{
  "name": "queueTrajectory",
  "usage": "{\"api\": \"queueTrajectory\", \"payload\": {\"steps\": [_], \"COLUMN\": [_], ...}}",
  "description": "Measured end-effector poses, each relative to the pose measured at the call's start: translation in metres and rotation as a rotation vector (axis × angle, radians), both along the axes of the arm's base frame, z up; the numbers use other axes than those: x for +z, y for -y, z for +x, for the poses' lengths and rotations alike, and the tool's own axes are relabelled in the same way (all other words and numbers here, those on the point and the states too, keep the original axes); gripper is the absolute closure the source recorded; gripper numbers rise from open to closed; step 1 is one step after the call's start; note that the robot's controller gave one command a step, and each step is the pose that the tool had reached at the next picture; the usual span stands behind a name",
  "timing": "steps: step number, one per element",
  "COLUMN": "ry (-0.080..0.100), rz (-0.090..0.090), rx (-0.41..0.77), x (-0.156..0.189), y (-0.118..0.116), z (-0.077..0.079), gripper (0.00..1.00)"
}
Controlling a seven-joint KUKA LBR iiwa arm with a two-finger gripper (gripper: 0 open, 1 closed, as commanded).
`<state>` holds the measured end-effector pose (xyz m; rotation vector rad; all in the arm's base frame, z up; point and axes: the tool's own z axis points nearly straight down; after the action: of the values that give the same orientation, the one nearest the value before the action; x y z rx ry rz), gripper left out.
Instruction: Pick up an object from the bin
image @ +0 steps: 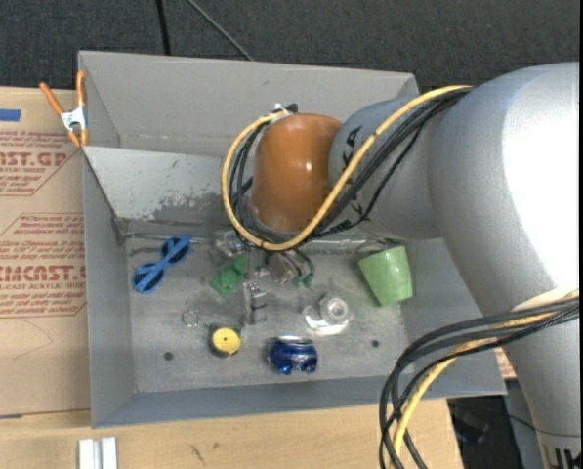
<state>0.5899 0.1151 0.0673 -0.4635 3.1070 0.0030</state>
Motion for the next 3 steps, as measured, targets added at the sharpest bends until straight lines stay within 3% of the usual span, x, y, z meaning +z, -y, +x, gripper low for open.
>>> {"api": "queueTrajectory", "payload": {"steps": [1,2,3], "ry": [0.002,0.004,0.009], "rz": [0.002,0.003,0.001], "rx": [-0.001,-0.001,-0.001], "x": [0.0,0.001,0.063], "y": [-0.001,-0.001,-0.002], "z": [0.0,0.001,0.003], "gripper": [0.0,1.0,1.0]}}
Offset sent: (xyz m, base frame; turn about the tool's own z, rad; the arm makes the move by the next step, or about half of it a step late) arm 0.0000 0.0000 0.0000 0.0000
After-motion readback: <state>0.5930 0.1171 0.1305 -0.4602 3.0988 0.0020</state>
